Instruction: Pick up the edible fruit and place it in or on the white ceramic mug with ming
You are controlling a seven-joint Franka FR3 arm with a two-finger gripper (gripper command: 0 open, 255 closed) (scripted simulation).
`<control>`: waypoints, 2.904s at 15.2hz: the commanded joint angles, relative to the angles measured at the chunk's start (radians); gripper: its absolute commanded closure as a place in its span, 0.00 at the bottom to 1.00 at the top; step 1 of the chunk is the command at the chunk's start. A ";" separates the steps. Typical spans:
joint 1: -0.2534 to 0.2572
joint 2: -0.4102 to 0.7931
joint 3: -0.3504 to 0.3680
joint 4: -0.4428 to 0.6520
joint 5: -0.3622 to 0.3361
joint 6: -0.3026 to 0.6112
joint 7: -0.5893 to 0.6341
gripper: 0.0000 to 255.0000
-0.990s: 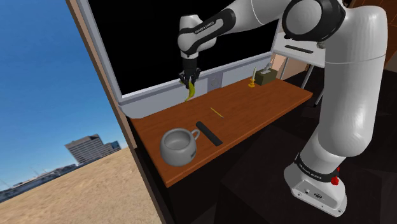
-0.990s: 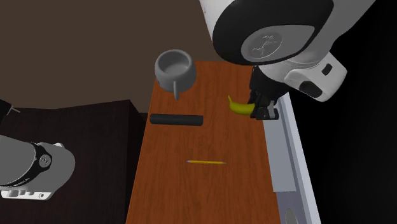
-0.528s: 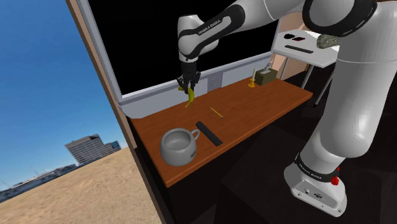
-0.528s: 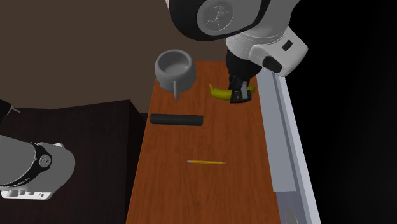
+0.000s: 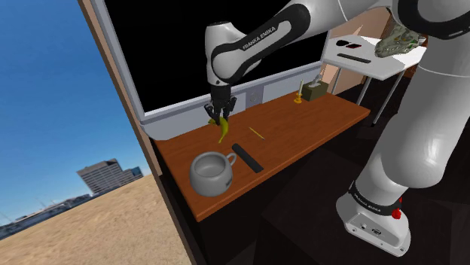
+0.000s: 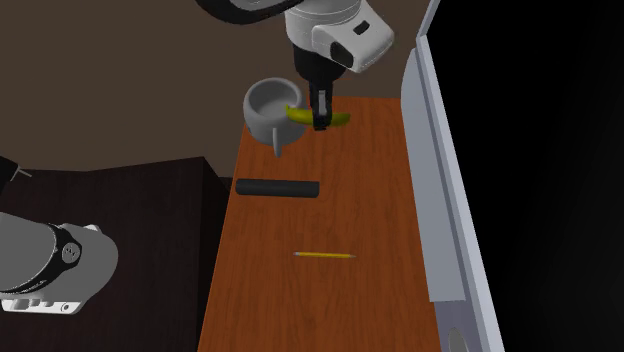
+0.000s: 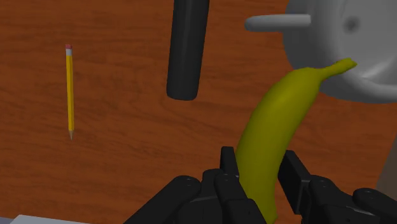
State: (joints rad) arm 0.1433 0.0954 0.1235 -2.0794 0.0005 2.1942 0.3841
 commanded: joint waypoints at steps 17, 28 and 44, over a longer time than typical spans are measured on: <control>0.113 -0.056 0.108 -0.217 -0.003 0.162 0.224 1.00; 0.114 -0.017 0.107 -0.233 -0.016 0.217 0.234 1.00; 0.111 -0.104 0.108 -0.193 0.012 0.092 0.213 0.00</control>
State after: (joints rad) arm 0.2544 -0.0088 0.2313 -2.2729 0.0122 2.2869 0.5975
